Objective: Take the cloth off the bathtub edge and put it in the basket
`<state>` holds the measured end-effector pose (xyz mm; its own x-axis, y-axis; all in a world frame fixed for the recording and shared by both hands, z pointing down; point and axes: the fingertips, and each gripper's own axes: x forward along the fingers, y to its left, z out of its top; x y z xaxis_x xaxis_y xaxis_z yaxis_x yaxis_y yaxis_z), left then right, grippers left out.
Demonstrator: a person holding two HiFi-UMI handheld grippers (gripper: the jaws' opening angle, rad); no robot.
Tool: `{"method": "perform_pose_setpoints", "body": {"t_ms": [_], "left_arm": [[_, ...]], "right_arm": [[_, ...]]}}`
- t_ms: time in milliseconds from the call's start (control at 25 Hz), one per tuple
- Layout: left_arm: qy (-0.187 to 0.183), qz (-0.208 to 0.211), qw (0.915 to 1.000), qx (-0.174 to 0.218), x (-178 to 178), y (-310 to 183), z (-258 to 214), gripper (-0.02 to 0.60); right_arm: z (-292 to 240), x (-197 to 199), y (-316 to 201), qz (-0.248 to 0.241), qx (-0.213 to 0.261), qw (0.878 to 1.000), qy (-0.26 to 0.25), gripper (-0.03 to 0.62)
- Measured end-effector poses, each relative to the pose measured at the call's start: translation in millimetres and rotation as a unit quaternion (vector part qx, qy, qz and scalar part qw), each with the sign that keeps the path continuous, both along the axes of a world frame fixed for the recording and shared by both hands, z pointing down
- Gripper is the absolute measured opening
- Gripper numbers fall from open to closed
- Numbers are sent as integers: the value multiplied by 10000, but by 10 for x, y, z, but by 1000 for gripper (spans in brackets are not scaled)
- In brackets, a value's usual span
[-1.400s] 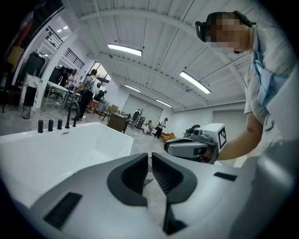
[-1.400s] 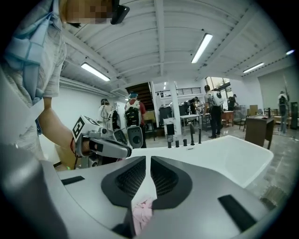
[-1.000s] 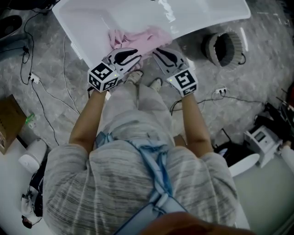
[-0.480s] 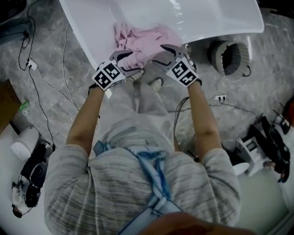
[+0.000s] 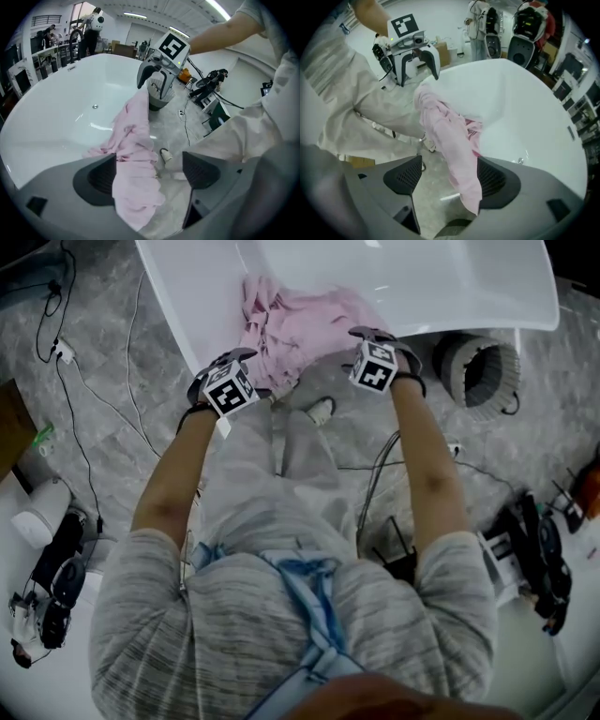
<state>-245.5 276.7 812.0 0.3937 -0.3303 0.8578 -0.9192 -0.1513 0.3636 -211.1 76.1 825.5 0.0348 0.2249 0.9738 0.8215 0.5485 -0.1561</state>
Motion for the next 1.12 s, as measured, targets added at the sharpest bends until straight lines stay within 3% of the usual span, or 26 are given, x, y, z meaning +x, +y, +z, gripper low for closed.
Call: {"method": "perform_pose_setpoints", "body": {"t_ms": [40,200,480,800,1000,1120], "left_arm": [[-9,50,9999,-118,11,63,90,448],[-63,135,9983,-567,24,270,437,454],[-194,241,9938,-1065,43,397,909,454],[-193,-64,9921,-1235,39,296,1163,454],[-165,-68,9908,-1342,72,257,1299,454],[-144,-176,9900,-1396,114,233,1377,454]], "right_arm": [[79,29,-52,-191,125,9997,104,339],[392,41,-338,-905,675,9932,298,341],[821,26,-686,-1503,1214,9788,675,339],[1067,79,-535,-1358,1016,9815,890,339],[1120,-22,-430,-817,846,9898,805,339],[1154,-24,-416,-922,872,9889,778,339]]}}
